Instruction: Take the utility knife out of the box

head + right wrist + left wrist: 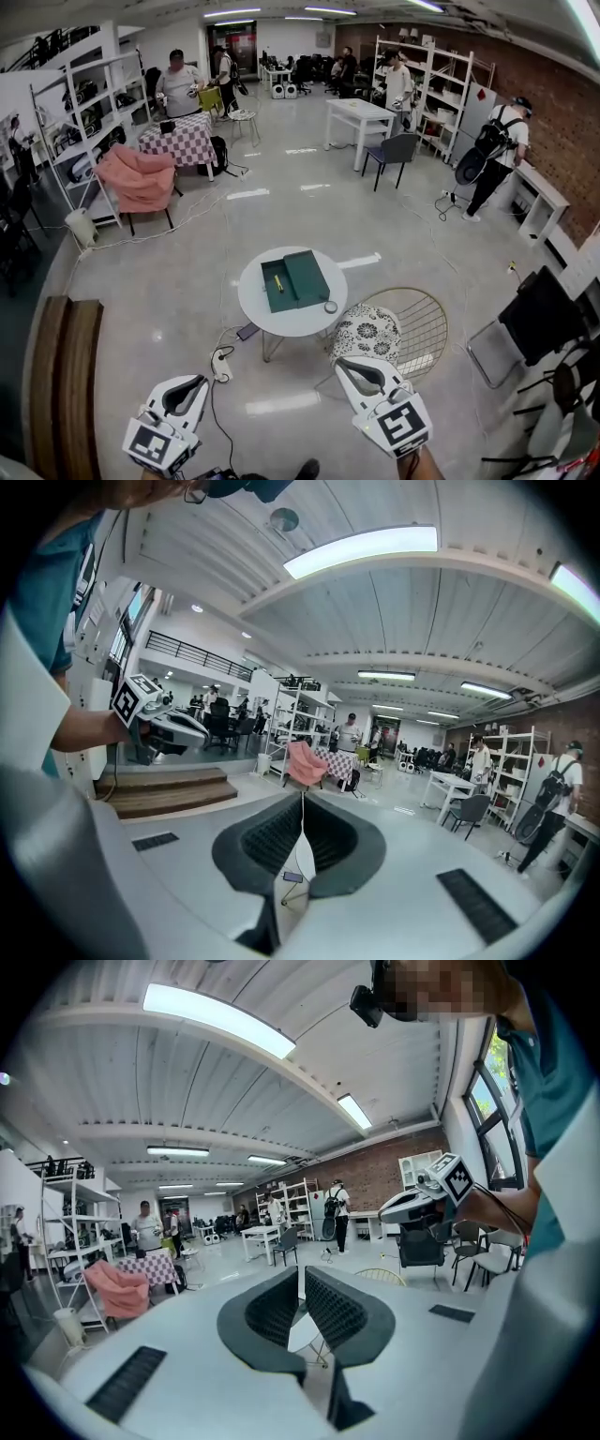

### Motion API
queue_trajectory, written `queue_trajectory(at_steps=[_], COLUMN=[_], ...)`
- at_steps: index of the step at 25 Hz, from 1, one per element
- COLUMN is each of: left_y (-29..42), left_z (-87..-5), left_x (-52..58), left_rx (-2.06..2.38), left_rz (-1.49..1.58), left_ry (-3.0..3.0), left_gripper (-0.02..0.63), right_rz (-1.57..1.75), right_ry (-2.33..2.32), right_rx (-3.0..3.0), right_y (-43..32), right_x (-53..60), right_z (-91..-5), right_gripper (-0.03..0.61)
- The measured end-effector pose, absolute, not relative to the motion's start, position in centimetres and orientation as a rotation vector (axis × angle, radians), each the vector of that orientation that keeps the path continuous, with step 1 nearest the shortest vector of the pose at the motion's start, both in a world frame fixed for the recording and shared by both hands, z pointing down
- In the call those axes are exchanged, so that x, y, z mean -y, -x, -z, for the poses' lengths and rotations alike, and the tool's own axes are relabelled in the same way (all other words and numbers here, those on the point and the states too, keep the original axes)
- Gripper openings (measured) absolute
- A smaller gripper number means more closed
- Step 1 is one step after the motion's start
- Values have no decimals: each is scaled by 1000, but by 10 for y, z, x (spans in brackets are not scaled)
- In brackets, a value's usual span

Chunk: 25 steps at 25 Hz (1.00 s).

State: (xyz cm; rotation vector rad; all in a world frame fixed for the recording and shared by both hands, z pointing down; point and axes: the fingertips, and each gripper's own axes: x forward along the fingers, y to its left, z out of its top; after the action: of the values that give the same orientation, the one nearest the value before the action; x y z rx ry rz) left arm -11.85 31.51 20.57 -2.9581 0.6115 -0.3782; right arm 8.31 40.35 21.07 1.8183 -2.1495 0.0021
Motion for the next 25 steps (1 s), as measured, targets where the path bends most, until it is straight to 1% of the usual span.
queue_trajectory(at_steps=[6,9,11,21,25], left_y=[86,61,42,-37,-50], left_z=[-213,-213,-214,-209,-213], left_x=[-311,-301,-292,-196,-156], left_rx=[-561,-583,-544,-334,-291], left_rz=[389,449,435,355,358], left_ry=[2960,2951,2964,3012,3022], left_gripper=[38,38,38,38,38], right_rz=[-38,-61,-80,-140,-151], right_ry=[-1837,-1855,-1871,-1985,-2016], right_rx=[2143,2123,2100,1946,1909], right_y=[-111,-133,-146,-192,-201], right_x=[-403,-405,-403,-343,-311], right_z=[-224,-229,-230,-234,-232], right_gripper=[37,37,37,37,37])
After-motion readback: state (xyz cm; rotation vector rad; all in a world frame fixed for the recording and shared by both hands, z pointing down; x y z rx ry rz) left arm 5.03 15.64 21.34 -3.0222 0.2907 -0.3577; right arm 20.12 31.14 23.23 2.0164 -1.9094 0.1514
